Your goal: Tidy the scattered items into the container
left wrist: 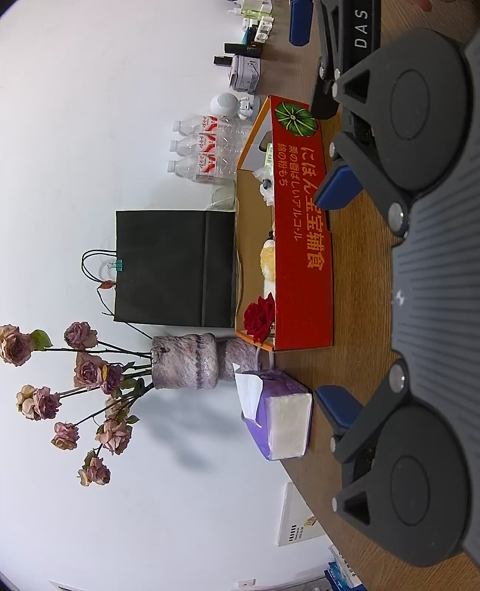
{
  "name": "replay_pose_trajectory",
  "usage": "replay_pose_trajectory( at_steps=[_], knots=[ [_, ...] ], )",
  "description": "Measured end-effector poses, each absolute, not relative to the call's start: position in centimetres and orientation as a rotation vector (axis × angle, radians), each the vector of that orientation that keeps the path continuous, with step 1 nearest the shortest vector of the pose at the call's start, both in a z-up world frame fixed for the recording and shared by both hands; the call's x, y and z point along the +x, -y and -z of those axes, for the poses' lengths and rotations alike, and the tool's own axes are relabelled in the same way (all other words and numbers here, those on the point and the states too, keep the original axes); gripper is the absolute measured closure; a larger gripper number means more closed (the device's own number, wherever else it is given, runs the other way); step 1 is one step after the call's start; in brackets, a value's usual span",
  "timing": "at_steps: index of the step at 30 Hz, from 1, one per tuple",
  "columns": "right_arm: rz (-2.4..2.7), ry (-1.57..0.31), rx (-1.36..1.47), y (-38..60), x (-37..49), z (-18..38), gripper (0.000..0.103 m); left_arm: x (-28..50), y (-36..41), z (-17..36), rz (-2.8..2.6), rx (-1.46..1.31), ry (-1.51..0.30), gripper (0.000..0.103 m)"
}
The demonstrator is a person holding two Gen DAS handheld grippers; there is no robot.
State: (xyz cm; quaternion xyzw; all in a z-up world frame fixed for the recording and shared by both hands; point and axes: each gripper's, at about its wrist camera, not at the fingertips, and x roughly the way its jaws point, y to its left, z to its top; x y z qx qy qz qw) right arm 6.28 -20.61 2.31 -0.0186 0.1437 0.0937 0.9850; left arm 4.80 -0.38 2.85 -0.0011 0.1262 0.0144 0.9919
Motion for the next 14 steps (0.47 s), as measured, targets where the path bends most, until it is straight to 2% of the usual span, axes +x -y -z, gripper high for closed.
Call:
replay_pose_trajectory(
  at_steps=[14],
  knots=[
    [-0.187, -0.293, -0.041, 20.51, 6.28, -2.3, 0.0, 4.8, 0.55, -2.95, -0.02, -0.001, -0.254, 0.0]
  ],
)
